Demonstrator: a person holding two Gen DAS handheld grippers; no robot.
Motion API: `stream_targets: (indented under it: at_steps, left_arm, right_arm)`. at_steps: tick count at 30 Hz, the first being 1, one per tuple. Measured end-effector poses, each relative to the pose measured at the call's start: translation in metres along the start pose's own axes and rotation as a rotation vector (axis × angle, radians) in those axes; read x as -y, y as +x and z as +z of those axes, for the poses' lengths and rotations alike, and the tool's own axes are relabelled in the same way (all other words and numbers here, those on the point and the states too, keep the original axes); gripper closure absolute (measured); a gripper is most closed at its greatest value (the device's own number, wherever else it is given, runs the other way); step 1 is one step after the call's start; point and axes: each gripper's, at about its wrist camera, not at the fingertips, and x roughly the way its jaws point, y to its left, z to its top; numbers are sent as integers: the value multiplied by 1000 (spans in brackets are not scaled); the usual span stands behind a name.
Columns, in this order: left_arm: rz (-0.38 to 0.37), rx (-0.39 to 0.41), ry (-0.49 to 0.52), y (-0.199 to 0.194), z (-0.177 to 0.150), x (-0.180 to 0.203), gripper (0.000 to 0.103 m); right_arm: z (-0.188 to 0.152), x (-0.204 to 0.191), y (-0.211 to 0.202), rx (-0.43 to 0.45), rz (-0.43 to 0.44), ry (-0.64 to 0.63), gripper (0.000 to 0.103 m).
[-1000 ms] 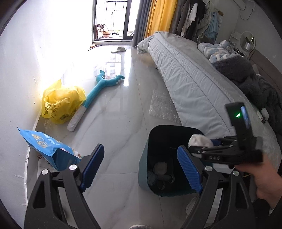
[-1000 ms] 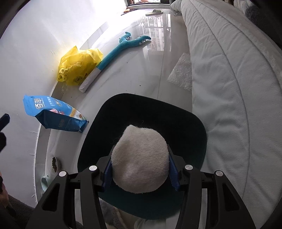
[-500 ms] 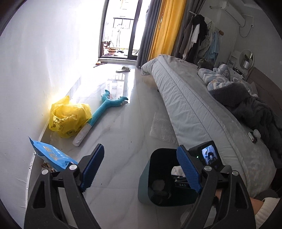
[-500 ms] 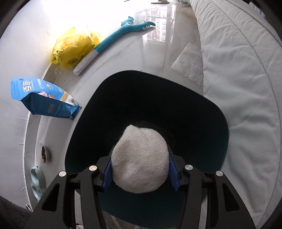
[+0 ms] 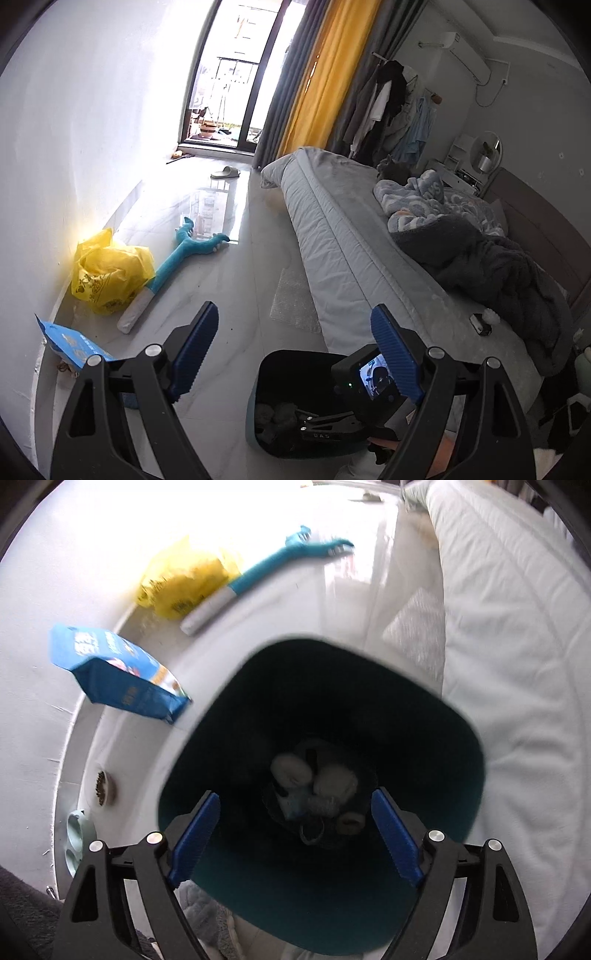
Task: Collect trash
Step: 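Move both tools back over the bed toward the remaining bubble-wrap roll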
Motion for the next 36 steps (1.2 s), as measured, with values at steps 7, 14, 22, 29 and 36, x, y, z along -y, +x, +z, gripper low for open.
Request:
stream_targets:
  at_steps: [7,14,22,29,36]
  left_arm:
    - [-18,19,46,1,13,27,16]
    - [-36,38,107,12,18,69,16]
    - [-60,27,109,36,15,105,16]
    - [-92,29,105,49,13,134,16]
    - [-107,1,120,71,4,156,16]
  right_arm:
    - [5,19,-58,133,3,17,14]
    - [0,53,-119,277,-56,55,7]
    - [-10,100,-172,383,-110,105,3]
    - [-25,141,-203,447,-174,180,3]
    - [-47,196,-234,522,-258,273,3]
